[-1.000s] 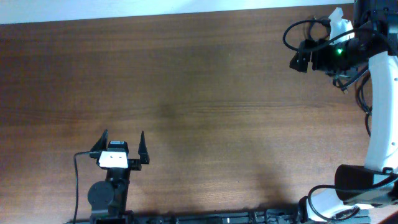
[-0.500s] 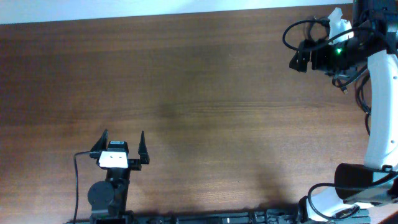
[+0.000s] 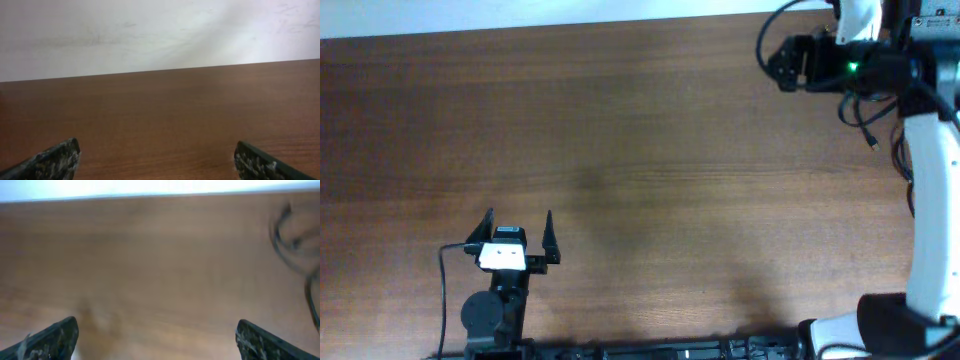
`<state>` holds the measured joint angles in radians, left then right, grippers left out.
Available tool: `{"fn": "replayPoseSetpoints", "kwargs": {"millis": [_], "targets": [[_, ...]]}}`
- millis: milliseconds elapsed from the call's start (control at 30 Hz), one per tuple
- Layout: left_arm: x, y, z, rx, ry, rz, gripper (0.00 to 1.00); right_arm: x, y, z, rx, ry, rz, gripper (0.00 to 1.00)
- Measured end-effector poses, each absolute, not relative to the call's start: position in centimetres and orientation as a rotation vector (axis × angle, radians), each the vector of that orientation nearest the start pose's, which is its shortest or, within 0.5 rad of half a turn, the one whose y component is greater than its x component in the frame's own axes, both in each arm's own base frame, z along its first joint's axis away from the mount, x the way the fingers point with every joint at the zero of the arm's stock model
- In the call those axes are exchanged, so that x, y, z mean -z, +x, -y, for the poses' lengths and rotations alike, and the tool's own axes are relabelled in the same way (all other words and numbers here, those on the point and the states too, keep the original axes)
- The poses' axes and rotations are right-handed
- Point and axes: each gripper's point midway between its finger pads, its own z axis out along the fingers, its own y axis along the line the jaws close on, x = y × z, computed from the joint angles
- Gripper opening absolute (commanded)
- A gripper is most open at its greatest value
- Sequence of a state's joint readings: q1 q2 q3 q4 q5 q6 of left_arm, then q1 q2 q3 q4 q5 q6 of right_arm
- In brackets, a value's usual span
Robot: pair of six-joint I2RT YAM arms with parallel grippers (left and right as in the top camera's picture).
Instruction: Untangle cables
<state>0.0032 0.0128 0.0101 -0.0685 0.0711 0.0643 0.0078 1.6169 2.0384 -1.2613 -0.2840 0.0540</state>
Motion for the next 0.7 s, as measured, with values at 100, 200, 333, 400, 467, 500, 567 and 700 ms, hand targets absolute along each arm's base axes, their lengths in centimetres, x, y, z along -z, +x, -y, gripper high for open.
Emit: {"fn": "replayPoseSetpoints", "kwargs": {"millis": [100, 200, 333, 400, 467, 500, 567, 700], "targets": [[-15.9, 24.6, 1.1, 0.007, 0.104, -1.638, 0.99, -37.1, 39.4, -7.1, -0.357, -0.148, -2.321, 0.99], [-15.9, 24.6, 1.1, 0.007, 0.104, -1.638, 0.98, -37.6, 39.9, -8.3, -0.326, -0.182, -2.283, 0.99], [-15.9, 24.6, 1.1, 0.007, 0.104, -1.638, 0.99, -36.4, 40.0, -8.7, -0.287, -0.190, -2.269, 0.99], [-15.9, 24.6, 1.1, 0.006, 0.105, -1.638, 0.99, -35.5, 40.1, -8.5, -0.273, -0.185, -2.256, 0.99], [-15.9, 24.6, 1.1, 0.007, 0.104, -1.638, 0.99, -34.2, 40.0, -8.3, -0.263, -0.181, -2.237, 0.99], [-15.9, 24.6, 1.1, 0.007, 0.104, -1.638, 0.99, -33.2, 39.8, -8.2, -0.260, -0.178, -2.237, 0.99], [-15.9, 24.6, 1.1, 0.006, 0.104, -1.638, 0.99, -31.0, 39.1, -8.1, -0.256, -0.177, -2.229, 0.99], [-15.9, 24.6, 1.1, 0.006, 0.105, -1.638, 0.99, -26.8, 37.6, -7.8, -0.253, -0.175, -2.215, 0.99]]}}
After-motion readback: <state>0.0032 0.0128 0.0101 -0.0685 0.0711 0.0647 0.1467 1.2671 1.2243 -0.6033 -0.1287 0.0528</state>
